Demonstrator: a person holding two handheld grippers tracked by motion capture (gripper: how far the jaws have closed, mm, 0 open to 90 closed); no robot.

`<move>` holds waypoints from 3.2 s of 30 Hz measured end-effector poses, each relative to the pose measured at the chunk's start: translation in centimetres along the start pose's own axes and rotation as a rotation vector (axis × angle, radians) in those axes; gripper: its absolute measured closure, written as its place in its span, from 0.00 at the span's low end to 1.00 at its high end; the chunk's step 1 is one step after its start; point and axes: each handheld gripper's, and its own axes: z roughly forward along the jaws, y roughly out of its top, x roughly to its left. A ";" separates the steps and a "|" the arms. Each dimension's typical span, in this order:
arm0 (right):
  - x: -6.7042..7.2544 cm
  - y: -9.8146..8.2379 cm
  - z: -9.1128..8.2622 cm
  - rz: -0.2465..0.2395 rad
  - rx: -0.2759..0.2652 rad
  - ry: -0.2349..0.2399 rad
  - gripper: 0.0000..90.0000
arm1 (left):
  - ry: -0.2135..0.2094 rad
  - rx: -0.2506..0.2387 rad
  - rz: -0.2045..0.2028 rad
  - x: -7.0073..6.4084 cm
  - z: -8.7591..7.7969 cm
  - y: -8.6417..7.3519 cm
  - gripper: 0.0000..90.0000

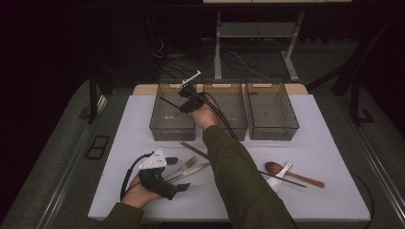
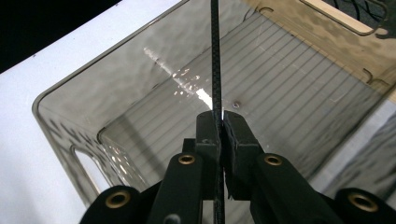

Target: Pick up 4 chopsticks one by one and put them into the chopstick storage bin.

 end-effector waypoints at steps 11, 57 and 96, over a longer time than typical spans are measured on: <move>0.5 0.4 1.1 -0.009 -0.014 -0.042 0.76 | -0.003 -0.001 0.003 0.0 0.0 0.0 0.00; -2.3 -5.9 -9.3 -0.042 -0.147 0.060 0.39 | -0.003 0.028 0.015 -0.2 0.3 -0.1 0.00; -5.2 -19.2 -16.2 -0.085 -0.229 0.127 0.34 | -0.013 0.024 0.005 -0.2 0.4 -0.1 0.00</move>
